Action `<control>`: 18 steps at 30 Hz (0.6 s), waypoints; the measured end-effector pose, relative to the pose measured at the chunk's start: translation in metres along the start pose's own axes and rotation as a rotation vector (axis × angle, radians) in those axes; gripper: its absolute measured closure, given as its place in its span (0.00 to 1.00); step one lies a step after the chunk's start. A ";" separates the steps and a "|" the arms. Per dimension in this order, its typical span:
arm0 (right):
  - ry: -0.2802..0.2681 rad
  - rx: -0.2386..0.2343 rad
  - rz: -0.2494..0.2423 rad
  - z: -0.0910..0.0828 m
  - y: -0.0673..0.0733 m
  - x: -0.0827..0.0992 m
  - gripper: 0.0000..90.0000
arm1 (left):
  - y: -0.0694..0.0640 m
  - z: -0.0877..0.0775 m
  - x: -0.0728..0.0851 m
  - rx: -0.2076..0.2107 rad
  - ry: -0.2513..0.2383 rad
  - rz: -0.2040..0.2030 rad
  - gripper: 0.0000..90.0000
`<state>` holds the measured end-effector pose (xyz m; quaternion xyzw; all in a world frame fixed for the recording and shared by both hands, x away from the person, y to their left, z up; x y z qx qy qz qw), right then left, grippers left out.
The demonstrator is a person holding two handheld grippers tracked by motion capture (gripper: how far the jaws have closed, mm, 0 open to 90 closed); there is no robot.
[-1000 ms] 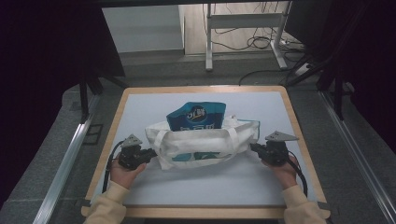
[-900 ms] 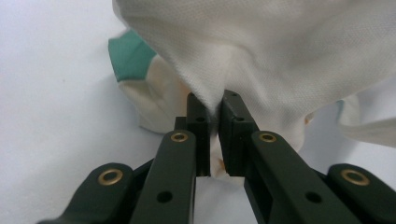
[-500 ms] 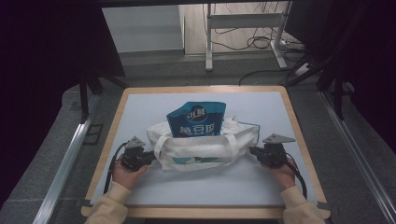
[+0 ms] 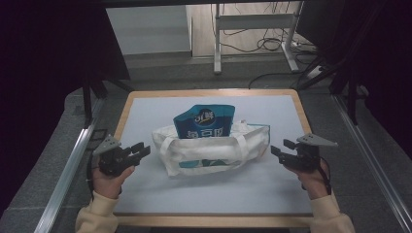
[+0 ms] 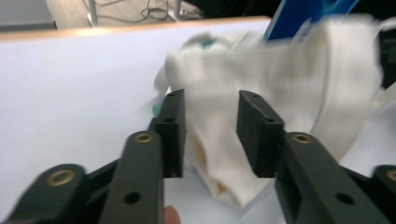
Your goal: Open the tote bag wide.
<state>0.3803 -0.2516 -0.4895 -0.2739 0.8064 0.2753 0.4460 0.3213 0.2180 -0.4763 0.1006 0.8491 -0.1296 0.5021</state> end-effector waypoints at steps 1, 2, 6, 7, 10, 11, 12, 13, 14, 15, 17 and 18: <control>-0.005 -0.010 -0.004 -0.001 0.001 -0.005 0.43 | -0.001 0.000 -0.005 0.001 -0.005 0.001 0.67; -0.007 -0.017 -0.012 -0.002 0.002 -0.010 0.45 | -0.002 0.002 -0.011 0.002 -0.006 0.001 0.65; -0.014 -0.055 -0.049 0.003 0.011 -0.041 0.59 | -0.008 0.008 -0.032 0.029 -0.013 -0.003 0.60; -0.014 -0.055 -0.049 0.003 0.011 -0.041 0.59 | -0.010 0.010 -0.040 0.034 -0.023 0.008 0.60; -0.014 -0.072 -0.096 0.014 0.018 -0.063 0.72 | -0.016 0.019 -0.056 0.061 -0.018 0.027 0.78; -0.016 -0.077 -0.100 0.018 0.020 -0.068 0.76 | -0.018 0.024 -0.061 0.073 -0.006 0.035 0.85; -0.016 -0.088 -0.104 0.023 0.023 -0.076 0.82 | -0.020 0.029 -0.063 0.079 0.008 0.040 0.89; -0.005 -0.096 -0.116 0.033 0.028 -0.085 0.92 | -0.021 0.034 -0.065 0.083 0.023 0.045 0.98; -0.005 -0.096 -0.116 0.033 0.028 -0.085 0.92 | -0.023 0.037 -0.065 0.083 0.032 0.045 0.98; 0.005 -0.102 -0.119 0.036 0.030 -0.087 0.94 | -0.025 0.042 -0.064 0.085 0.047 0.051 0.99; 0.028 -0.110 -0.133 0.046 0.035 -0.090 0.97 | -0.027 0.047 -0.062 0.086 0.060 0.062 0.99; 0.041 -0.110 -0.142 0.050 0.036 -0.090 0.98 | -0.028 0.050 -0.060 0.087 0.069 0.069 0.99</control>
Point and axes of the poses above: each handheld gripper's, and its own axes: z roughly forward along the jaws, x roughly out of its underside, y roughly to its left, the point moved 7 cm from there along z, roughly forward along the jaws, and after that the axes turned 14 degrees about -x, right-handed, at the moved point
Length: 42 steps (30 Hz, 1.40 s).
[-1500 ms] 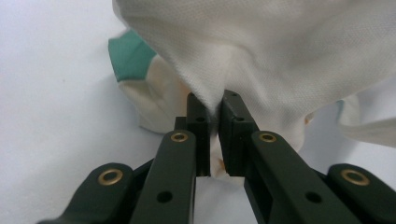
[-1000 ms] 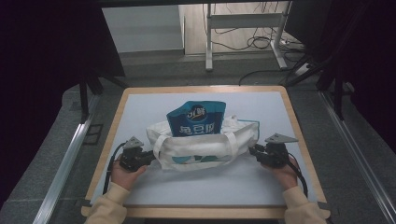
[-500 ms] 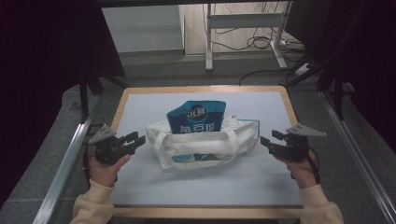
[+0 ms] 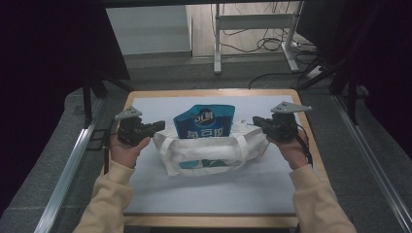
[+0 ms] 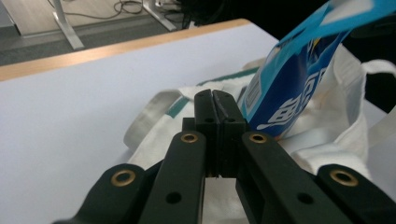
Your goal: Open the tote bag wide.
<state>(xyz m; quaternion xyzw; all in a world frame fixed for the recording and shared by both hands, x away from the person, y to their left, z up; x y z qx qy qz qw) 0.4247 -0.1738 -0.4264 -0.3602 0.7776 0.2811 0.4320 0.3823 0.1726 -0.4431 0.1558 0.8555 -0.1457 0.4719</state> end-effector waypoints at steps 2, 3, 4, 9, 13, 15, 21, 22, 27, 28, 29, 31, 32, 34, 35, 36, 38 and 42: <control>0.035 -0.005 -0.015 0.011 0.001 0.003 0.98 | -0.001 0.003 0.003 0.001 0.017 0.005 0.99; 0.049 -0.003 -0.021 0.013 0.001 0.004 0.98 | 0.000 0.005 0.005 0.002 0.024 0.007 0.99; 0.070 -0.006 -0.021 0.019 0.001 0.009 0.98 | 0.001 0.006 0.007 0.005 0.032 -0.002 0.99; 0.092 -0.022 0.003 0.025 0.000 0.023 0.98 | 0.002 0.012 0.021 0.042 0.068 -0.027 0.99; 0.108 -0.029 0.001 0.026 0.001 0.032 0.98 | -0.003 0.014 0.030 0.050 0.100 -0.002 0.99; 0.117 -0.039 0.000 0.027 0.002 0.037 0.98 | -0.005 0.015 0.033 0.053 0.107 -0.002 0.99; 0.136 -0.059 -0.002 0.029 0.009 0.053 0.98 | -0.011 0.018 0.054 0.070 0.129 0.004 0.98; 0.139 -0.063 -0.003 0.029 0.011 0.056 0.98 | -0.011 0.018 0.057 0.070 0.133 0.003 0.98; 0.133 -0.075 0.011 0.031 0.014 0.072 0.98 | -0.015 0.021 0.071 0.066 0.158 0.011 0.98; 0.134 -0.076 0.015 0.031 0.015 0.076 0.98 | -0.015 0.022 0.075 0.063 0.165 0.017 0.99; 0.135 -0.079 0.020 0.032 0.015 0.080 0.98 | -0.017 0.023 0.080 0.062 0.176 0.023 0.99; 0.141 -0.083 0.036 0.035 0.015 0.091 0.98 | -0.018 0.026 0.088 0.061 0.191 0.030 0.99; 0.141 -0.083 0.036 0.035 0.015 0.091 0.98 | -0.018 0.027 0.091 0.067 0.197 0.026 0.99; 0.142 -0.091 0.063 0.037 0.015 0.104 0.98 | -0.019 0.027 0.093 0.069 0.196 0.021 0.99; 0.142 -0.091 0.063 0.037 0.015 0.104 0.98 | -0.019 0.028 0.092 0.066 0.195 0.023 0.99; 0.144 -0.094 0.064 0.038 0.016 0.108 0.98 | -0.020 0.029 0.093 0.063 0.194 0.024 0.99; 0.146 -0.096 0.072 0.040 0.018 0.117 0.98 | -0.020 0.031 0.096 0.065 0.202 0.025 0.99; 0.158 -0.100 0.079 0.044 0.018 0.127 0.99 | -0.020 0.033 0.099 0.069 0.203 0.015 0.99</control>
Point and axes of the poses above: each handheld gripper's, and its own axes: z roughly forward along the jaws, x roughly out of its underside, y roughly to its left, the point moved 7 cm from there along z, roughly forward along the jaws, and after that the axes turned 14 degrees about -x, right-handed, at the moved point
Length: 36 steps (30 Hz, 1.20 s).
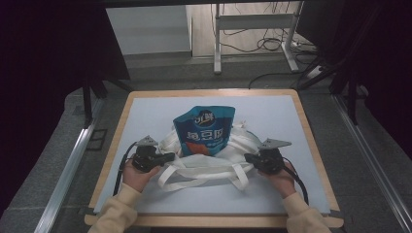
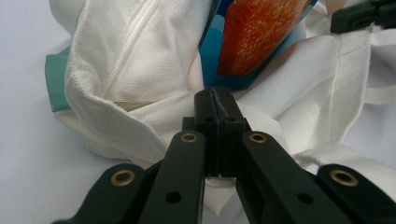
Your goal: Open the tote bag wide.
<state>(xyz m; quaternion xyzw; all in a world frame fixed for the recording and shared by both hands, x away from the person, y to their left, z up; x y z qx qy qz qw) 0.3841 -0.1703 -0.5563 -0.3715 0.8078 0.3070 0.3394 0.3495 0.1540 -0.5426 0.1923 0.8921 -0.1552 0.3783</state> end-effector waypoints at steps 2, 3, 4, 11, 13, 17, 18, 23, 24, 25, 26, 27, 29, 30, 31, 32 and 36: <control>0.012 -0.004 0.009 0.003 0.000 0.004 0.99 | 0.000 0.001 0.001 -0.001 0.001 0.003 0.99; 0.014 -0.004 0.006 0.004 -0.001 0.006 0.99 | -0.001 0.002 0.002 -0.003 0.002 0.003 0.99; 0.018 -0.003 0.008 0.006 0.000 0.007 0.99 | -0.001 0.004 0.003 -0.005 0.005 0.005 0.99; 0.012 0.005 0.000 0.006 0.001 0.006 0.99 | 0.000 0.004 0.003 -0.013 0.008 0.009 0.99; 0.000 0.005 -0.007 0.004 0.002 0.002 0.99 | -0.001 -0.001 0.000 -0.021 0.004 0.016 0.99; -0.055 0.001 -0.042 -0.006 0.010 -0.015 0.99 | -0.007 -0.020 -0.023 -0.041 -0.061 0.040 0.98; -0.070 -0.004 -0.049 -0.009 0.013 -0.020 0.99 | -0.008 -0.024 -0.028 -0.048 -0.075 0.044 0.98; -0.115 -0.027 -0.080 -0.013 0.029 -0.042 0.98 | -0.004 -0.024 -0.049 -0.050 -0.082 0.002 0.99; -0.113 -0.035 -0.082 -0.011 0.032 -0.044 0.99 | -0.003 -0.019 -0.050 -0.044 -0.068 -0.003 0.98; -0.113 -0.043 -0.086 -0.009 0.035 -0.046 0.98 | -0.002 -0.013 -0.049 -0.047 -0.050 -0.005 0.98; -0.109 -0.050 -0.086 -0.006 0.037 -0.046 0.98 | -0.001 -0.007 -0.049 -0.044 -0.030 -0.008 0.98; -0.099 -0.057 -0.084 -0.002 0.039 -0.046 0.98 | -0.001 -0.001 -0.048 -0.036 -0.012 -0.013 0.99; -0.087 -0.077 -0.095 0.004 0.042 -0.044 0.98 | 0.000 0.008 -0.047 -0.054 0.017 -0.007 0.99; -0.076 -0.085 -0.098 0.007 0.044 -0.042 0.98 | 0.003 0.011 -0.047 -0.065 0.024 -0.006 0.99; -0.063 -0.088 -0.100 0.009 0.045 -0.040 0.98 | 0.004 0.014 -0.047 -0.065 0.027 -0.015 0.99; -0.052 -0.095 -0.100 0.011 0.046 -0.037 0.98 | 0.005 0.017 -0.047 -0.063 0.029 -0.018 0.99; -0.010 -0.115 -0.098 0.017 0.050 -0.026 0.98 | 0.008 0.024 -0.047 -0.082 0.028 -0.017 0.99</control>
Point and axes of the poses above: each handheld gripper's, and its own axes: z roughly forward along the jaws, x roughly out of its underside, y roughly to its left, the point moved 7 cm from there along z, roughly forward along the jaws, and after that the axes turned 14 degrees about -x, right-handed, at the moved point
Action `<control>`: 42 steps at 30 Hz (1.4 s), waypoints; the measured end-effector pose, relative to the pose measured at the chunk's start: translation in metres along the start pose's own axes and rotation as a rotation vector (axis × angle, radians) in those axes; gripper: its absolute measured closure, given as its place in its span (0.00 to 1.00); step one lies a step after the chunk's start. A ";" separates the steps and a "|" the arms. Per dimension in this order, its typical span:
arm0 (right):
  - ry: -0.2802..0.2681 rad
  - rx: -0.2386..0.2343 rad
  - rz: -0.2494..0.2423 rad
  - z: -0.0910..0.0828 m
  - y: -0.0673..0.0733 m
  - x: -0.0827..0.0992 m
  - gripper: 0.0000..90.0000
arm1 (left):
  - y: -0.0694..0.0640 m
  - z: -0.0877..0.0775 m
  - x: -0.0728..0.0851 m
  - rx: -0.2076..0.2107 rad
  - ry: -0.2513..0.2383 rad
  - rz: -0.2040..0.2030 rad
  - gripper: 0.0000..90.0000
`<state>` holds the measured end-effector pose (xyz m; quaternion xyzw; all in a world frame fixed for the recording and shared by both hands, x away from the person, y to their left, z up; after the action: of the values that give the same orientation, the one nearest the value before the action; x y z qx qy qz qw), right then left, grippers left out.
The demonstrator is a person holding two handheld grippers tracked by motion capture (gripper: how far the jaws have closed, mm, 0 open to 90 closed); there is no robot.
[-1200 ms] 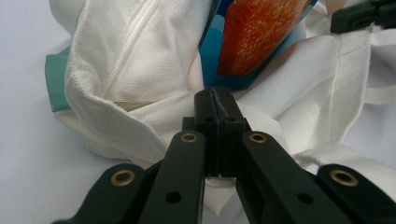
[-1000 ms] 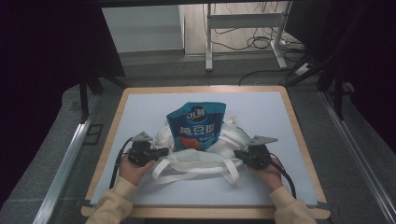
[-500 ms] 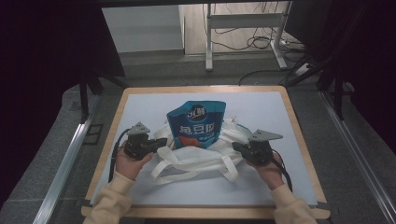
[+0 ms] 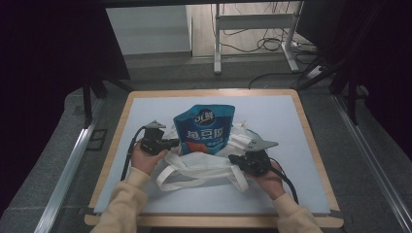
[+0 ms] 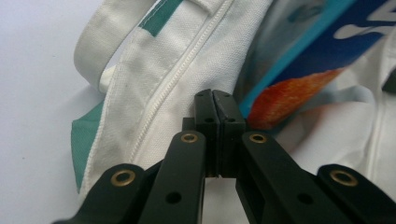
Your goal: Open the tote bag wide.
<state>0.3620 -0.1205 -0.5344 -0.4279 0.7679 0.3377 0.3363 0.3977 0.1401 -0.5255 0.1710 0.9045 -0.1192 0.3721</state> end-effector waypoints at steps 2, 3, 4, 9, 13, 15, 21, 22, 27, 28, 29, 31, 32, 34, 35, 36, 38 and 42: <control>0.027 -0.010 0.003 0.002 0.001 0.007 0.99 | 0.003 0.004 0.000 -0.006 0.003 -0.007 0.99; 0.037 -0.017 0.007 0.003 0.002 0.010 0.98 | 0.004 0.007 0.000 -0.008 0.003 -0.012 0.99; 0.045 -0.023 0.014 0.003 0.002 0.013 0.99 | 0.005 0.009 -0.001 -0.007 0.004 -0.019 0.99; 0.075 -0.041 0.025 0.005 0.006 0.028 0.99 | 0.008 0.016 -0.002 0.003 0.005 -0.047 0.99; 0.077 -0.049 0.035 0.005 0.009 0.035 0.99 | 0.009 0.021 -0.003 0.004 0.012 -0.058 0.99; 0.081 -0.049 0.037 0.005 0.010 0.038 0.99 | 0.008 0.022 -0.003 0.003 0.015 -0.057 0.99; 0.078 -0.043 0.040 0.007 0.008 0.039 0.99 | 0.008 0.022 -0.002 0.005 0.008 -0.061 0.99; 0.078 -0.040 0.040 0.008 0.008 0.039 0.99 | 0.008 0.021 -0.002 0.006 0.009 -0.058 0.99; 0.067 -0.022 0.020 0.007 0.009 0.034 0.99 | 0.005 0.007 -0.005 0.004 -0.026 -0.049 0.99; 0.057 -0.016 0.018 0.006 0.009 0.032 0.99 | 0.005 0.002 -0.006 0.004 -0.040 -0.048 0.98; 0.048 -0.018 0.017 0.005 0.010 0.030 0.99 | 0.005 -0.004 -0.007 0.009 -0.055 -0.049 0.98; 0.026 -0.014 0.008 0.002 0.011 0.025 0.99 | 0.003 -0.016 -0.010 0.017 -0.084 -0.045 0.98; 0.016 -0.013 0.005 0.001 0.012 0.022 0.99 | 0.001 -0.022 -0.010 0.023 -0.096 -0.040 0.98; -0.010 -0.013 0.001 -0.004 0.014 0.015 0.99 | -0.005 -0.033 -0.010 0.037 -0.113 -0.025 0.98; -0.021 -0.009 -0.004 -0.007 0.014 0.011 0.98 | -0.008 -0.038 -0.009 0.040 -0.117 -0.015 0.98; -0.035 -0.006 -0.010 -0.009 0.014 0.006 0.98 | -0.011 -0.042 -0.008 0.041 -0.119 -0.001 0.98; -0.057 0.006 -0.020 -0.018 0.012 -0.004 0.99 | -0.017 -0.048 -0.004 0.054 -0.122 0.015 0.98; -0.107 0.057 -0.034 -0.040 -0.001 -0.026 0.99 | -0.030 -0.049 0.006 0.070 -0.103 0.028 0.98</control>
<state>0.3648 -0.1418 -0.4921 -0.4124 0.7509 0.3322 0.3946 0.3512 0.1306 -0.4929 0.1903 0.8770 -0.1540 0.4136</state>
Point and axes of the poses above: each handheld gripper's, and its own axes: z roughly forward along the jaws, x roughly out of its underside, y roughly to its left, the point moved 7 cm from there along z, roughly forward along the jaws, and after that the axes turned 14 degrees about -x, right-handed, at the moved point
